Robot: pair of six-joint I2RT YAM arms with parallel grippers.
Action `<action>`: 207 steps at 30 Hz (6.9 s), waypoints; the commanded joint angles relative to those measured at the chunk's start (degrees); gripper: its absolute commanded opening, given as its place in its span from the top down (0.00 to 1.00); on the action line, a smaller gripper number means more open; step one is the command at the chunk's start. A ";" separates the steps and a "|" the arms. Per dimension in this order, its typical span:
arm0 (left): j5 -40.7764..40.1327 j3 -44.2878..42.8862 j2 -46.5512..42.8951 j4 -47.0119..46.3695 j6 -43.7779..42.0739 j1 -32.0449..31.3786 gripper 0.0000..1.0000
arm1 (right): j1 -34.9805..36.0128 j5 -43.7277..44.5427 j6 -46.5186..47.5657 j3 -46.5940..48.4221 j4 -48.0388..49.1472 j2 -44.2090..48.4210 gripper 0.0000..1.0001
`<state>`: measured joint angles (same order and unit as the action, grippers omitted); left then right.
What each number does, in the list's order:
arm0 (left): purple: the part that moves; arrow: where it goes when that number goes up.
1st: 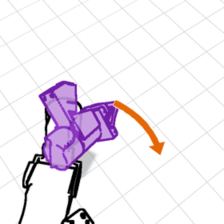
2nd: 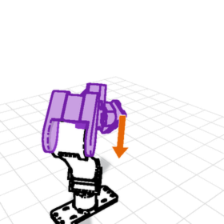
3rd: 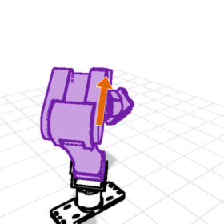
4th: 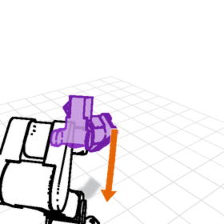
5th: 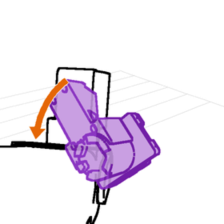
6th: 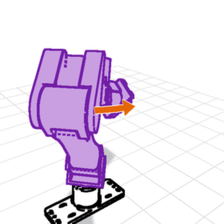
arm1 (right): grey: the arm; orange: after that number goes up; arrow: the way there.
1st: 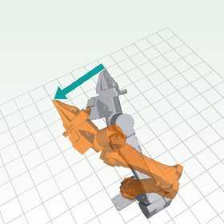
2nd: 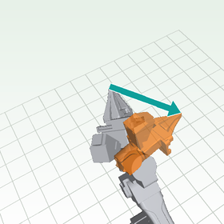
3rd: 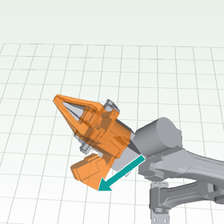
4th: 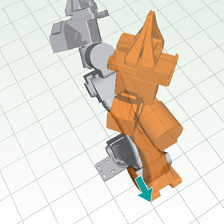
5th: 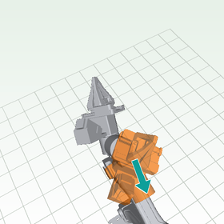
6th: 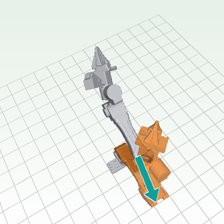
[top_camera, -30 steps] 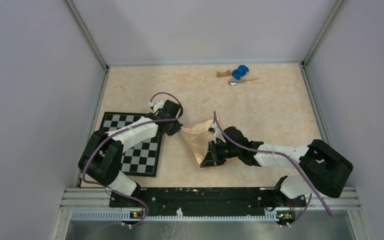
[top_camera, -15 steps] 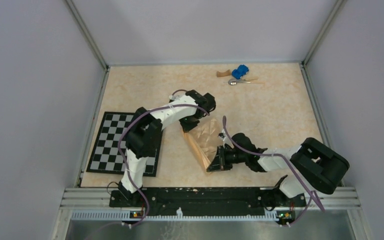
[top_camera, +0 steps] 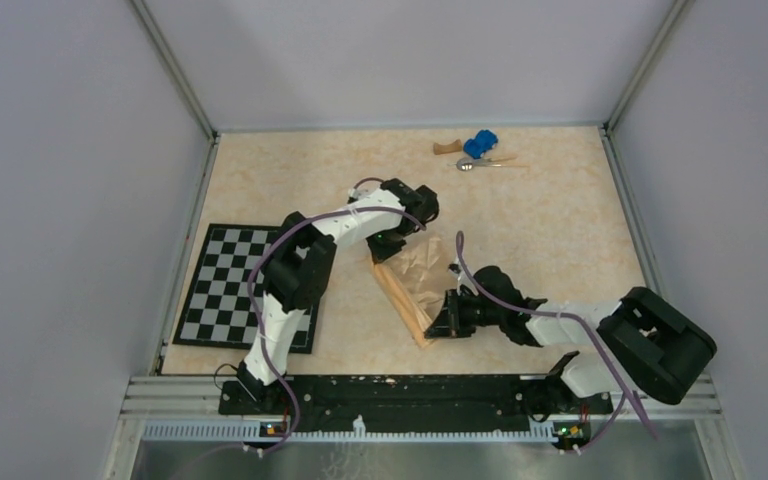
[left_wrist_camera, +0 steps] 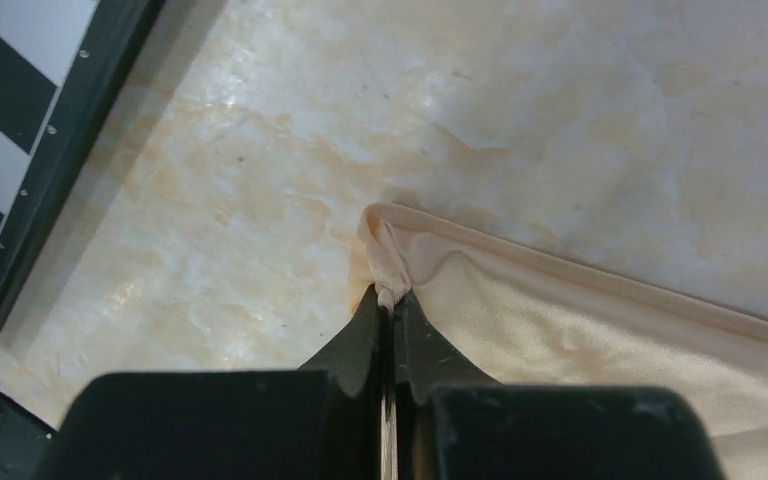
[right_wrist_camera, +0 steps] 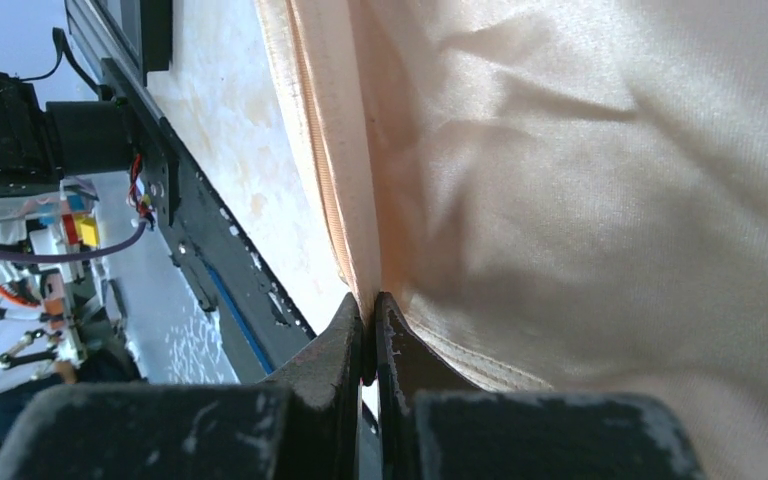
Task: Fold the napkin into a case and place the utensils inside
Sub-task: Fold the lower triangle-folded napkin at the center of the board, then smooth out the 2/3-rectangle-folded napkin at the center of the board.
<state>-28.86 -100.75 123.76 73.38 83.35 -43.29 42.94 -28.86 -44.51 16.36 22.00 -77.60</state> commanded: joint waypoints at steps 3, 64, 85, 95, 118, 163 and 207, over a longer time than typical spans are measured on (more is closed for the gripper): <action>-0.15 -0.15 -1.77 -11.85 -7.83 0.00 1.00 | -0.17 3.11 4.47 -2.08 -3.39 4.28 1.00; 1.47 -4.77 1.97 -11.48 -11.45 -2.53 1.00 | 1.03 15.43 11.57 -0.23 -14.68 22.92 0.27; 11.46 1.30 -4.70 -27.36 -22.25 -1.27 0.60 | 4.61 28.52 6.92 0.51 -8.14 11.96 0.93; 33.50 31.59 -36.35 -57.52 -37.44 7.29 0.09 | 4.52 28.48 7.06 3.42 -14.84 14.73 0.86; 64.51 46.78 -17.62 -96.03 -34.69 16.86 1.00 | 4.87 -3.12 3.21 9.47 -3.02 0.77 0.80; 68.10 51.69 -21.88 -97.16 -36.39 20.96 0.73 | -4.09 -11.91 11.63 27.21 -5.35 -19.08 0.81; 67.28 43.33 -16.06 -87.66 -41.50 21.30 0.81 | -15.92 -7.31 16.13 13.55 -21.38 -0.16 0.60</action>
<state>37.89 -54.83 110.41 -15.20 43.70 -21.50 29.65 -39.75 -31.83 25.69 6.37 -79.83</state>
